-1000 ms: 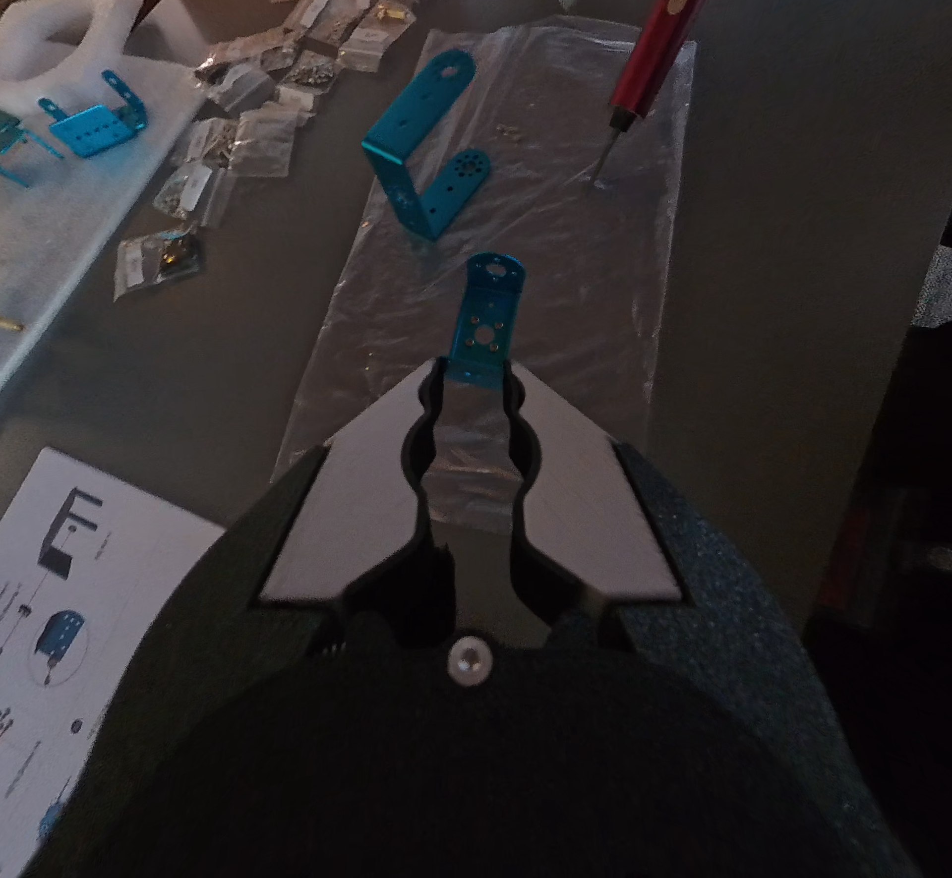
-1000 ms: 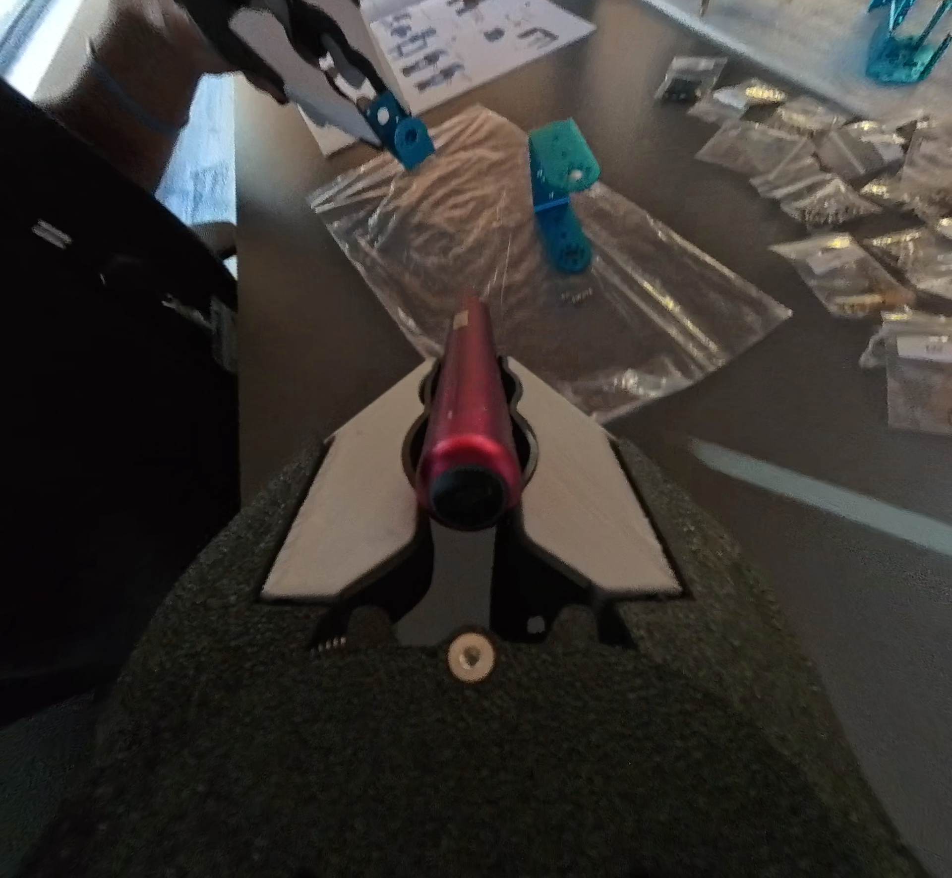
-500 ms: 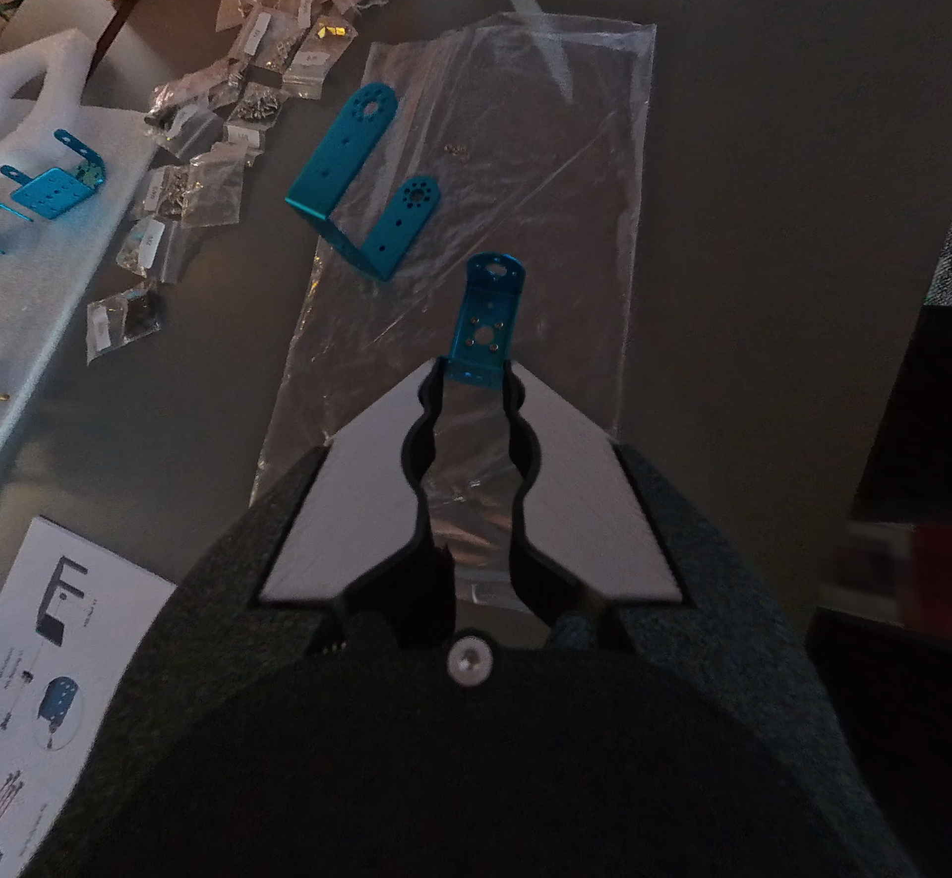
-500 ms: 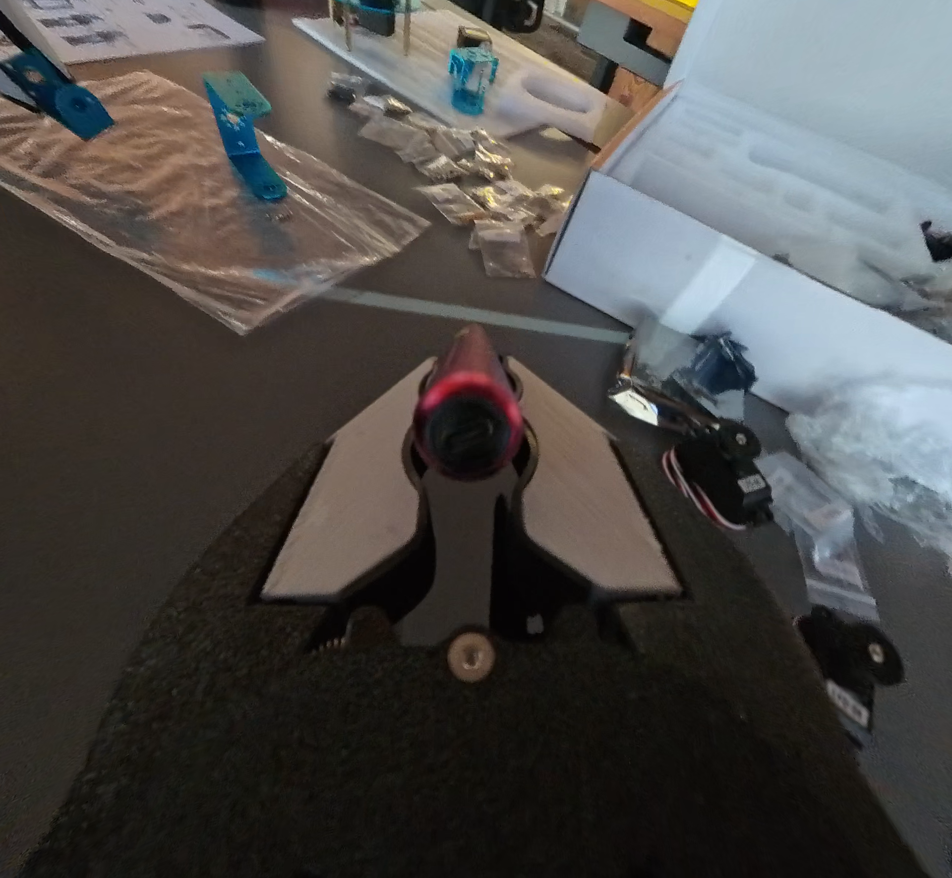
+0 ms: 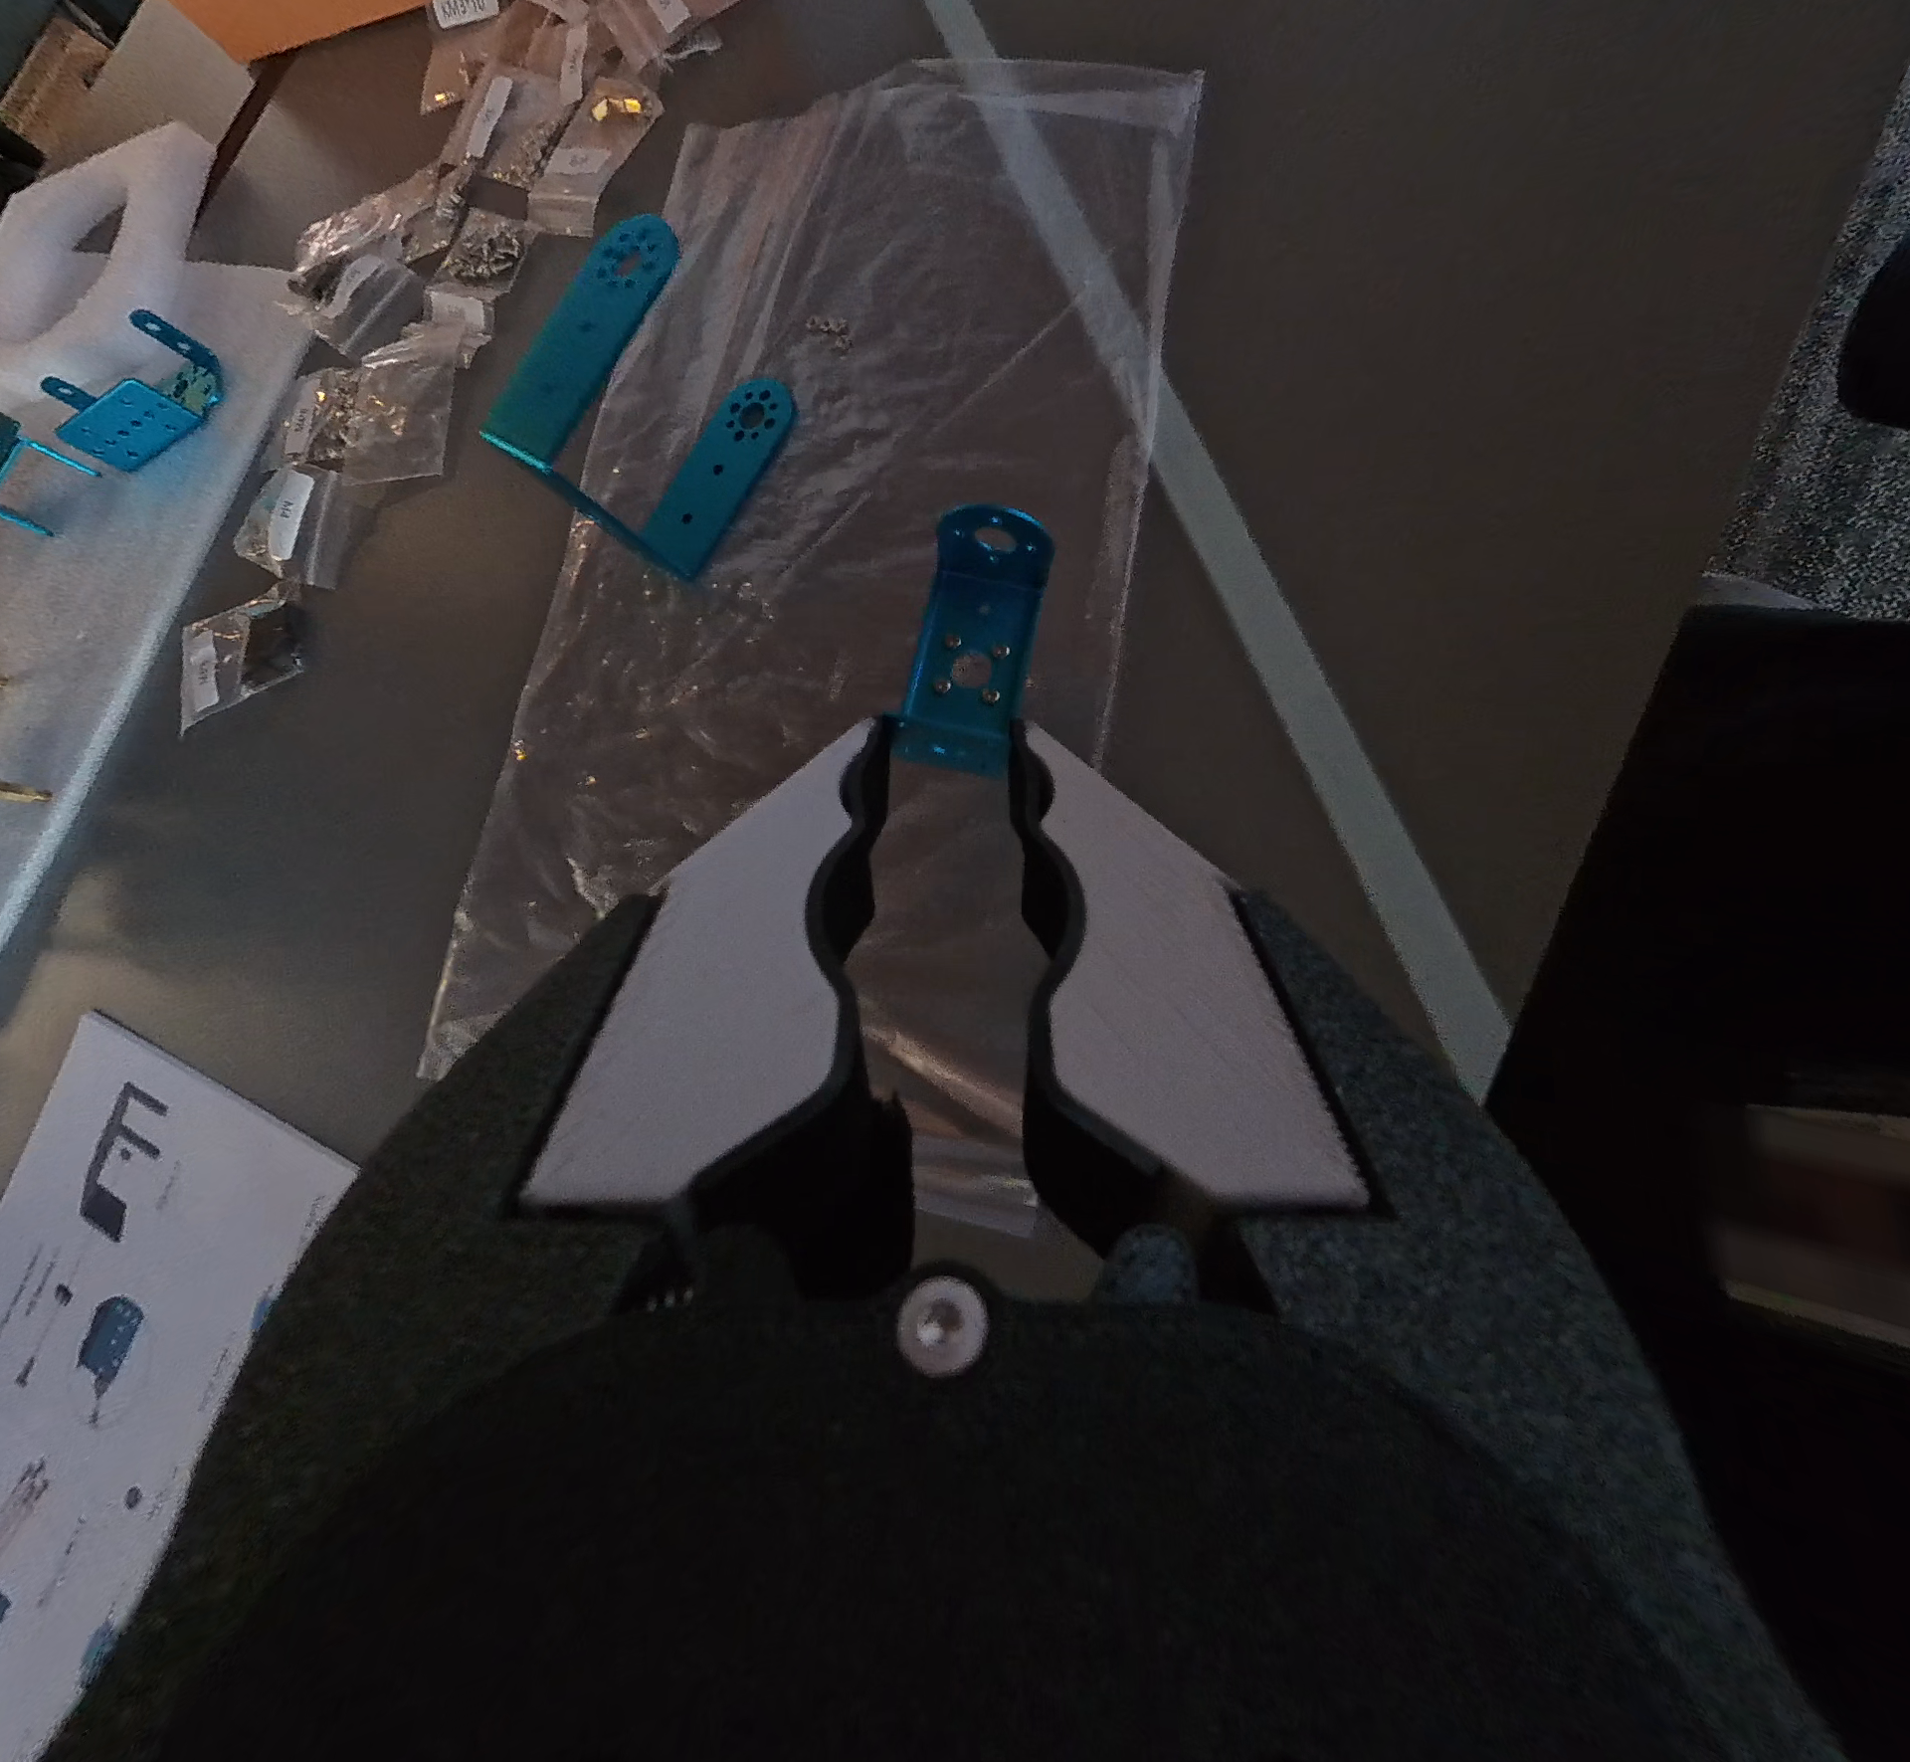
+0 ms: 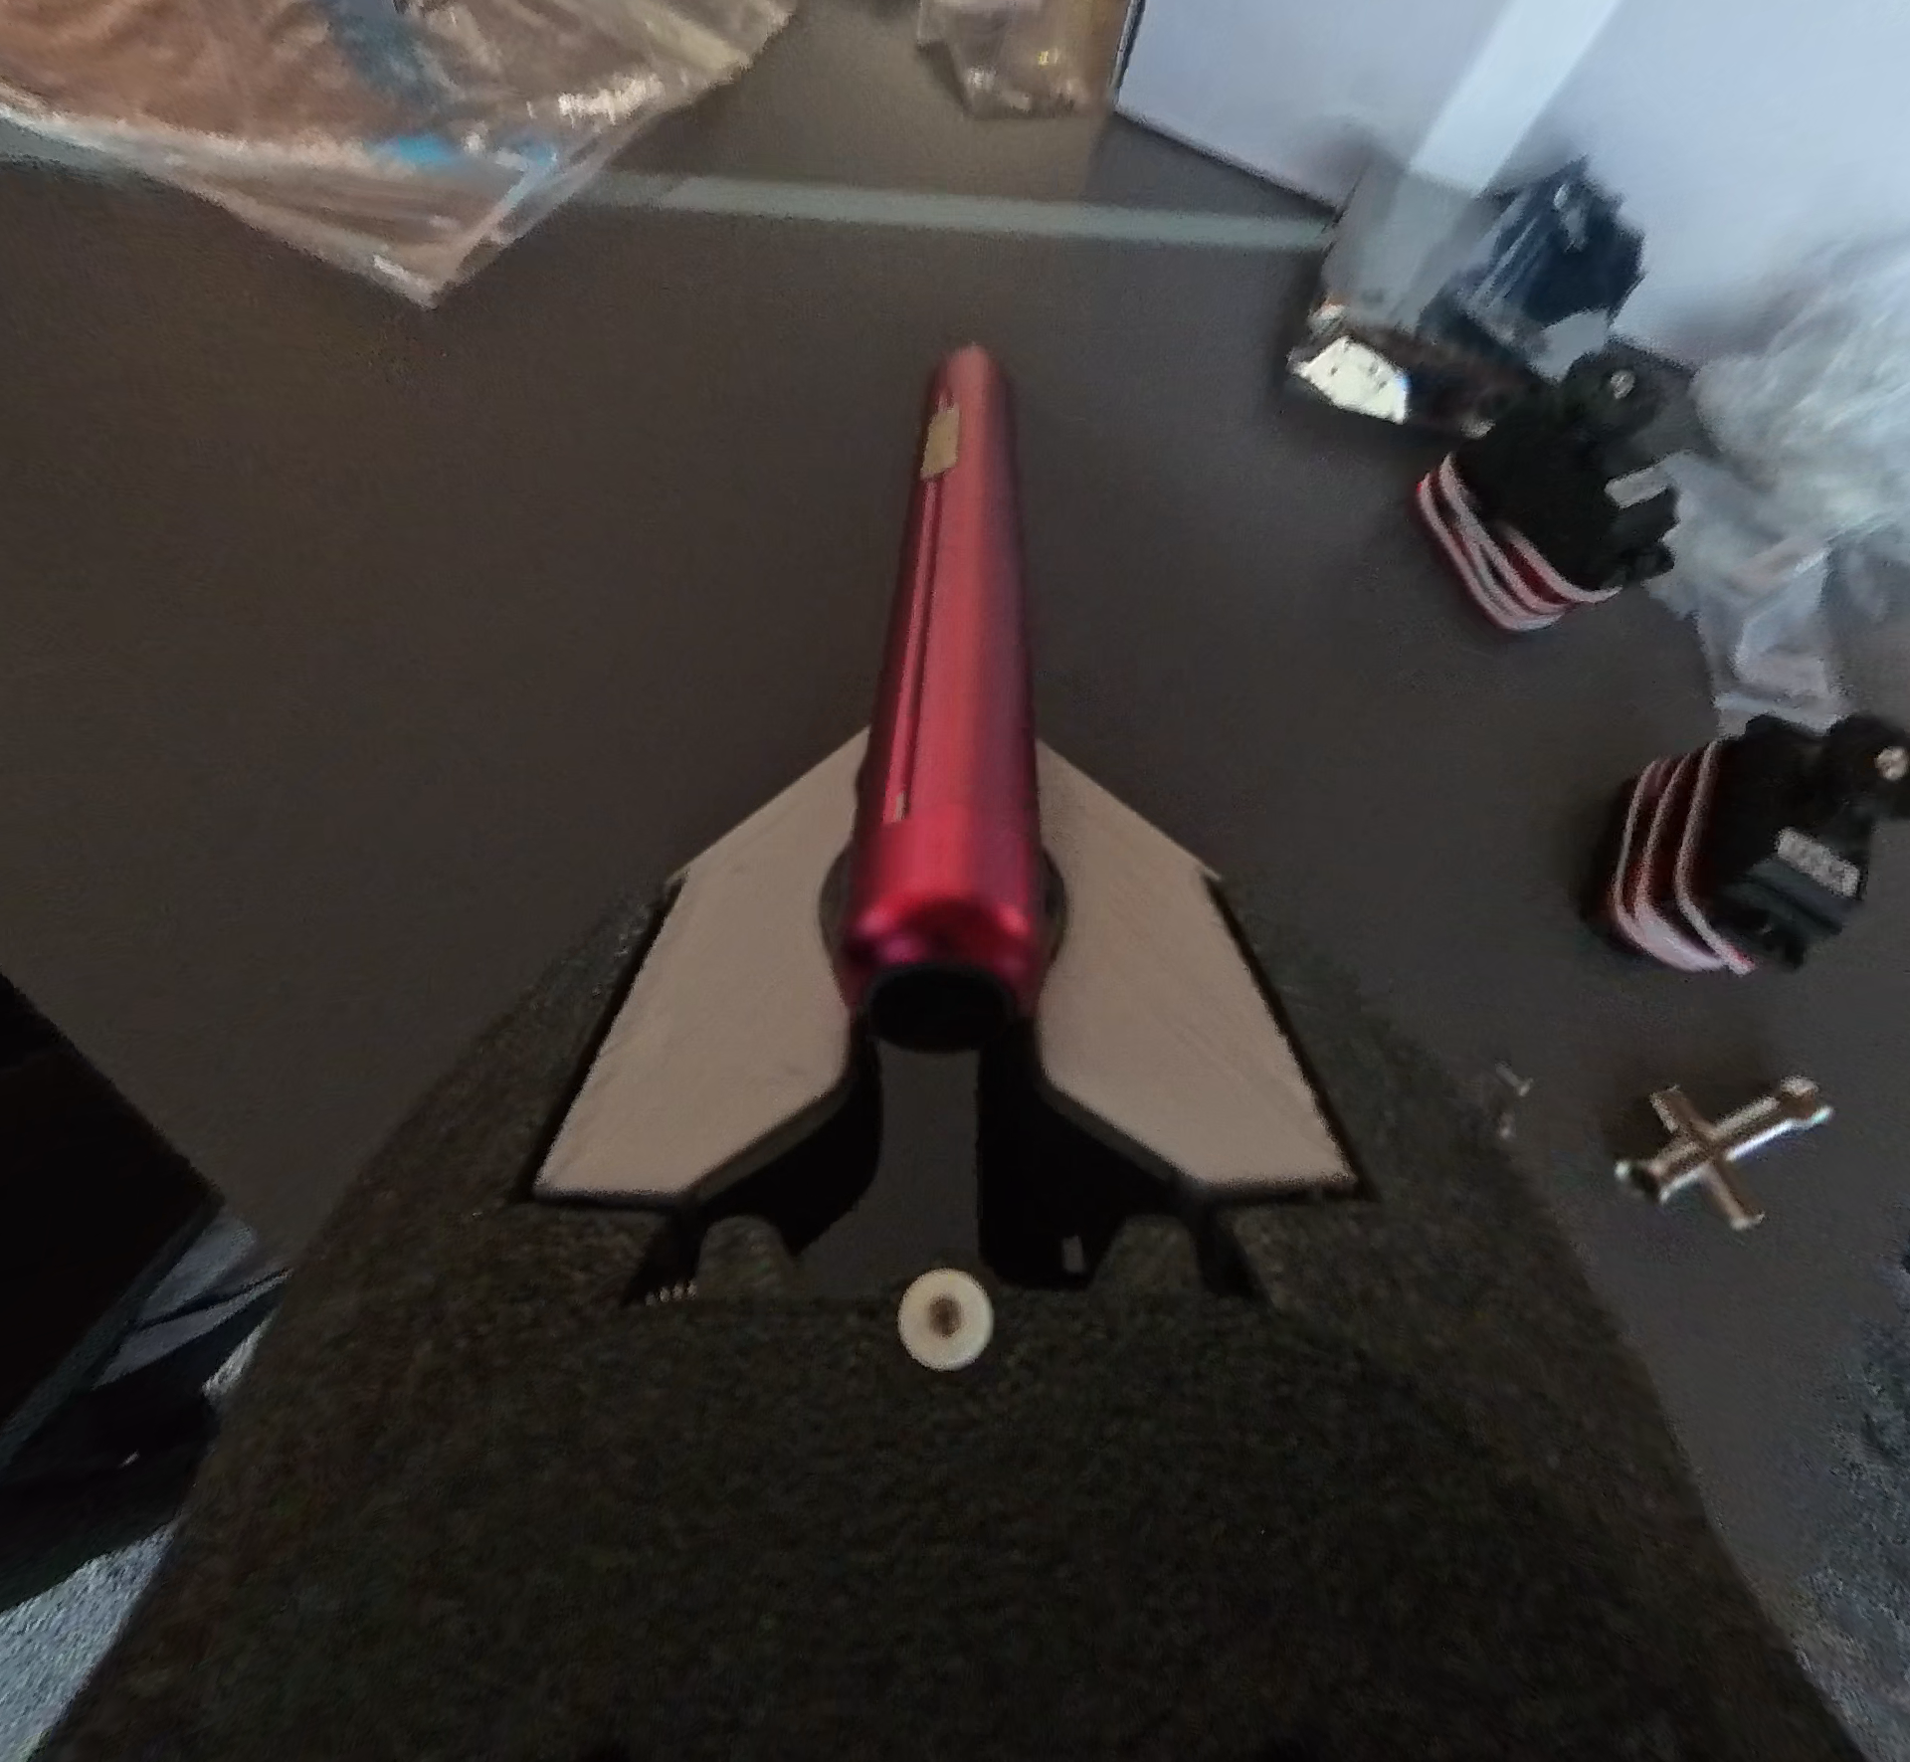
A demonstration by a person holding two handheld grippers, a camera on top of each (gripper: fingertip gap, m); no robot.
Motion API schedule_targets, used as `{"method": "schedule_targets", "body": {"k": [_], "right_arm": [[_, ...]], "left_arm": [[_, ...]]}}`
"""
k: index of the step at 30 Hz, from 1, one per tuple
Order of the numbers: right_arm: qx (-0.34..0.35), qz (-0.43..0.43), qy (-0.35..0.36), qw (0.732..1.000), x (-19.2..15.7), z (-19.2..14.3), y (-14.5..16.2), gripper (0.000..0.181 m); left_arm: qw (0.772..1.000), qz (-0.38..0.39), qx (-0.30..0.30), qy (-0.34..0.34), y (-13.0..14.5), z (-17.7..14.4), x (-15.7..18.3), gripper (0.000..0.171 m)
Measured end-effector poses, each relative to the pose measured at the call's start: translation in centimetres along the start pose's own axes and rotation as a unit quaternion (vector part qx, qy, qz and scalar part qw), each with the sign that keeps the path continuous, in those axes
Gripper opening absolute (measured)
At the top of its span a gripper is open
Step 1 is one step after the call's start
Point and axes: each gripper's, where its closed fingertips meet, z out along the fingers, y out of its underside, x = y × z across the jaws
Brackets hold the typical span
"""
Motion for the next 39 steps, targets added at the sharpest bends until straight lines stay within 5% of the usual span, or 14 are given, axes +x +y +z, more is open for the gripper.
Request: {"method": "schedule_targets", "body": {"k": [2,9,16,20,22,29,34,39], "right_arm": [[-0.036,0.004,0.014,0.999,0.1,-0.1,1.4,0.0],[-0.063,0.065,-0.012,0.996,-0.2,-0.4,2.7,0.001],[-0.008,0.191,-0.129,0.973,-1.5,-1.6,1.9,0.035],[-0.016,0.177,-0.102,0.979,-1.2,-1.4,2.5,0.043],[-0.042,0.135,-0.073,0.987,-1.5,-1.4,2.8,0.025],[-0.081,0.083,-0.016,0.993,-1.6,-1.2,3.0,0.02],[-0.077,0.118,0.025,0.99,-0.7,-1.4,2.9,0.046],[-0.012,0.126,0.031,0.991,-3.0,-0.4,-2.7,0.055]], "left_arm": [[1.0,-0.001,0.001,0.001,0.0,0.0,0.5,0.022],[1.0,0.01,0.005,0.002,0.0,-0.3,1.9,0.022],[1.0,0.008,0.012,0.001,0.1,-1.5,2.4,0.022],[1.0,0.007,0.016,0.005,0.3,-1.7,2.6,0.022],[1.0,0.007,0.012,0.005,0.6,-1.8,2.6,0.022],[1.0,-0.015,0.019,-0.012,1.5,-3.0,1.1,0.022],[0.998,-0.04,0.026,-0.031,3.0,-4.6,-1.1,0.023],[0.997,-0.059,0.022,-0.035,5.7,-6.0,-2.9,0.022]]}}
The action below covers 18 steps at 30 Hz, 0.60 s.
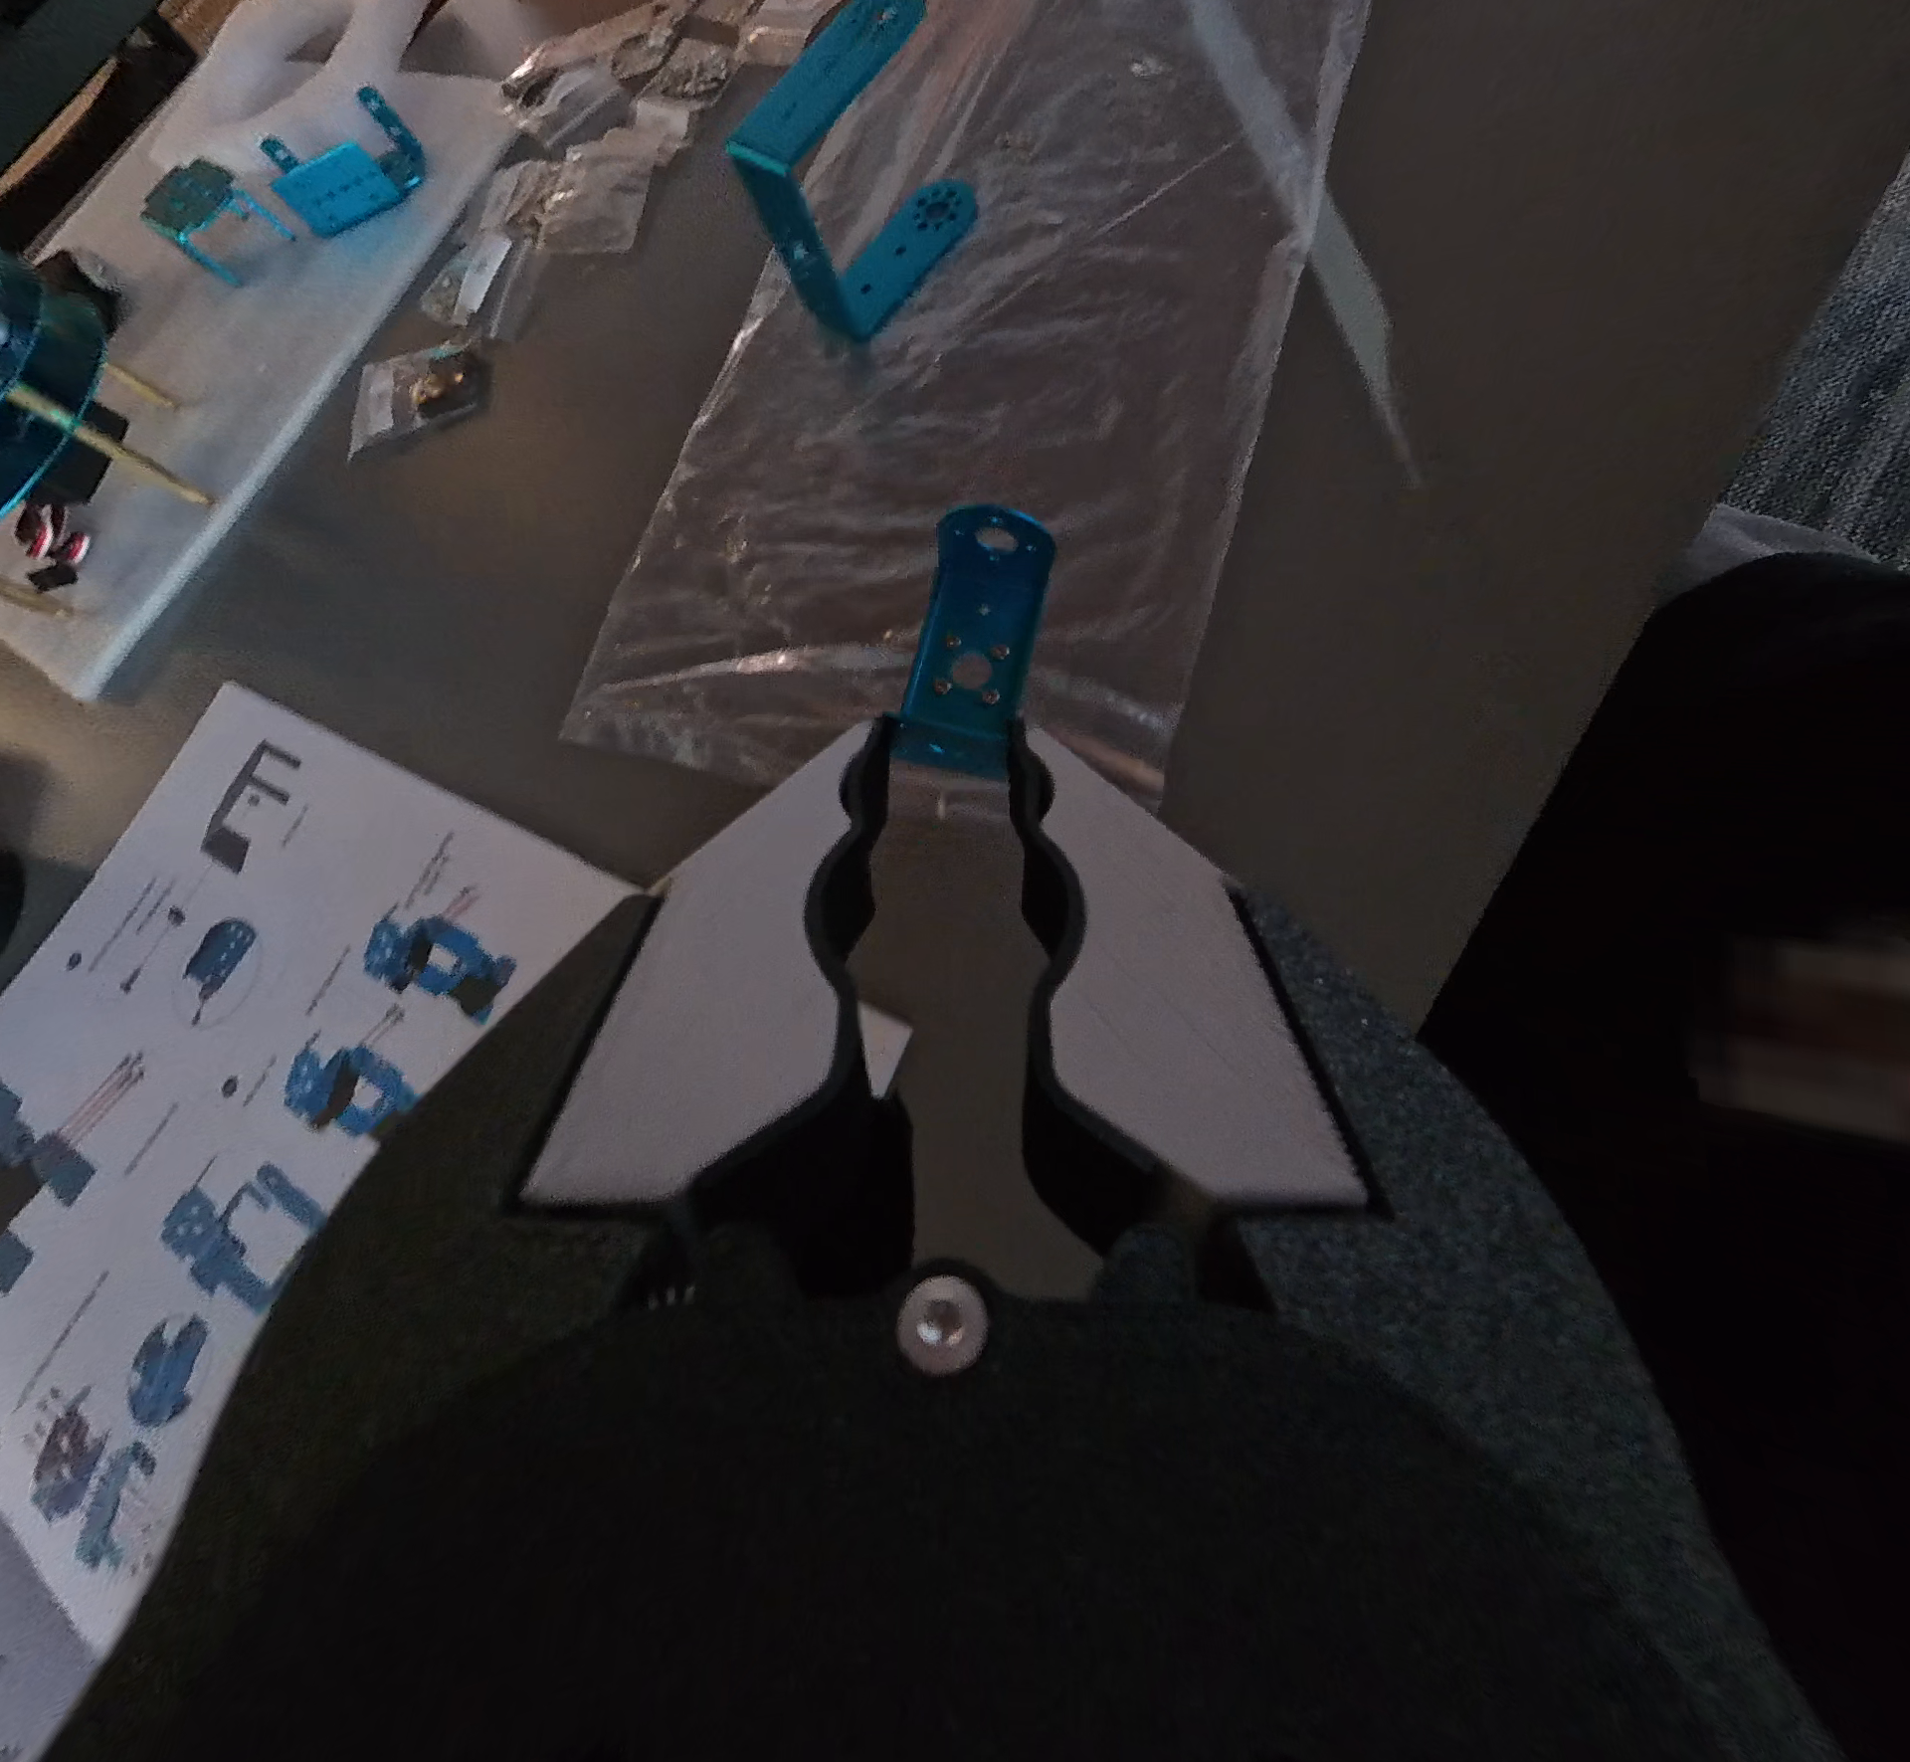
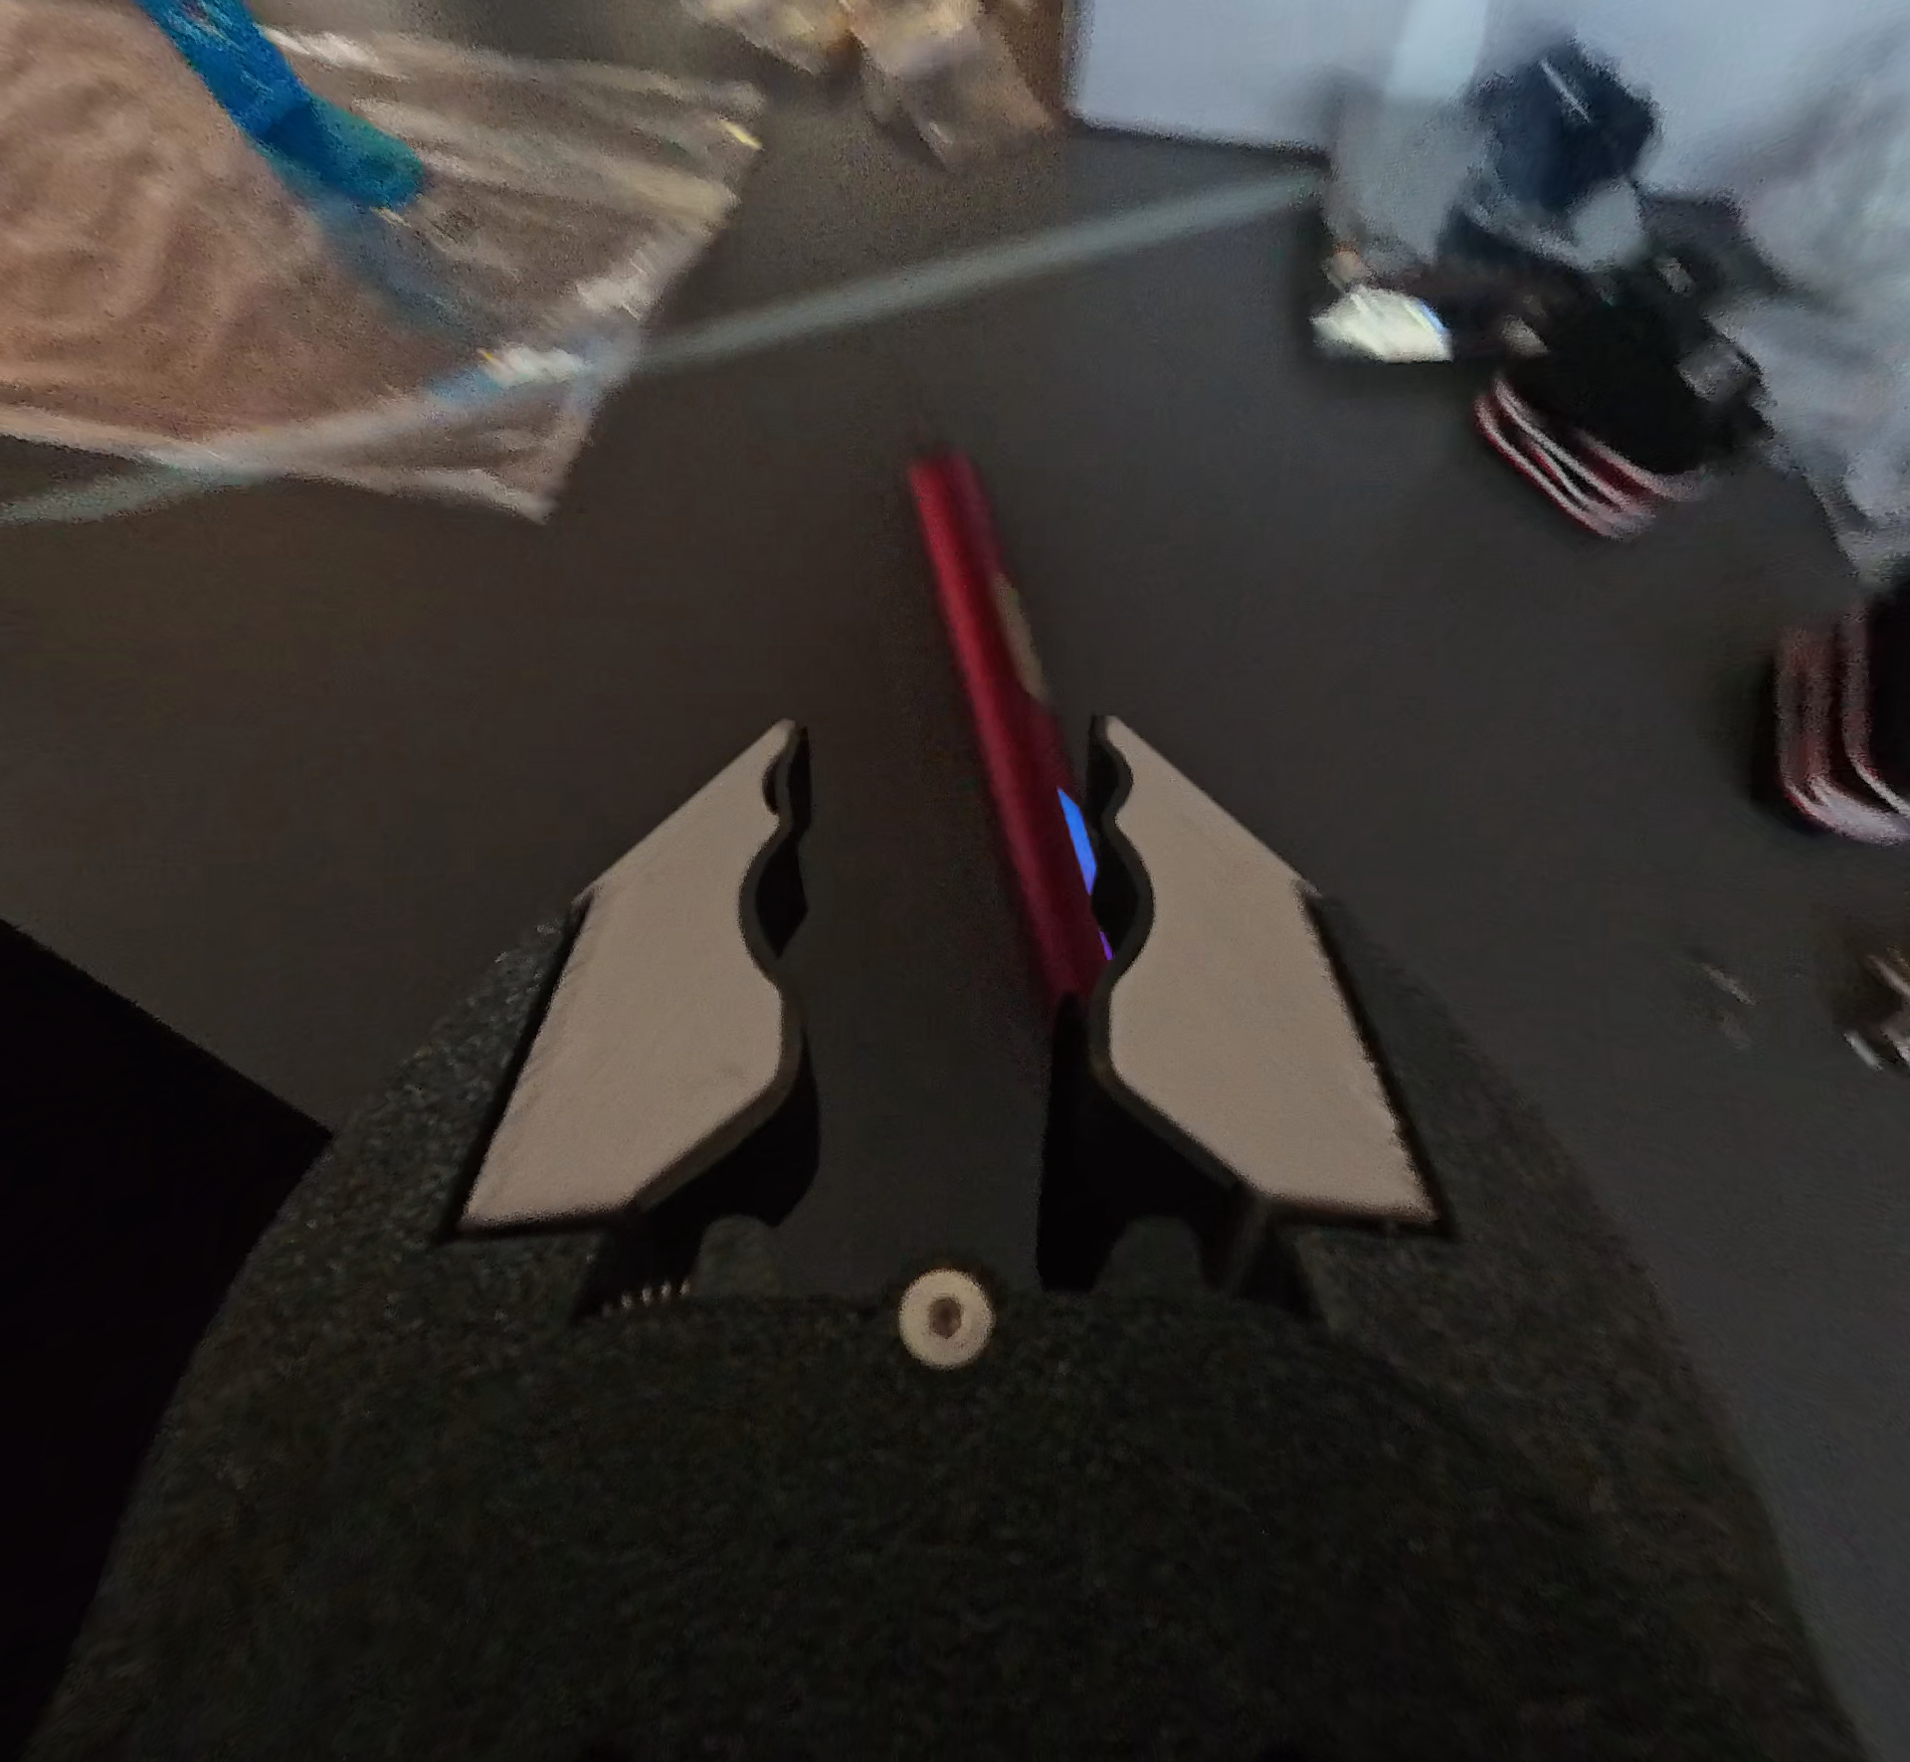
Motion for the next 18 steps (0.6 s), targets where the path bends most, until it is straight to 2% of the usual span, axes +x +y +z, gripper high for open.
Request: {"method": "schedule_targets", "body": {"k": [4,9,12,14,18], "right_arm": [[0.016,-0.029,-0.095,0.995,-8.6,4.2,-5.2,0.063],[0.017,-0.116,-0.199,0.973,-20.0,9.9,-10.9,0.059],[0.029,-0.164,-0.238,0.957,-25.6,11.8,-13.6,0.055],[0.05,-0.17,-0.291,0.94,-29.6,12.3,-15.1,0.05],[0.067,-0.175,-0.396,0.899,-37.6,13.5,-16.2,0.045]], "left_arm": [[1.0,-0.02,-0.001,-0.008,2.1,-1.9,-1.8,0.022],[0.998,-0.059,0.002,-0.038,5.4,-5.7,-4.4,0.022],[0.994,-0.089,-0.003,-0.065,8.0,-8.4,-6.1,0.022],[0.99,-0.109,-0.012,-0.087,9.8,-10.3,-7.4,0.022],[0.982,-0.134,-0.039,-0.127,13.6,-14.4,-9.6,0.022]]}}
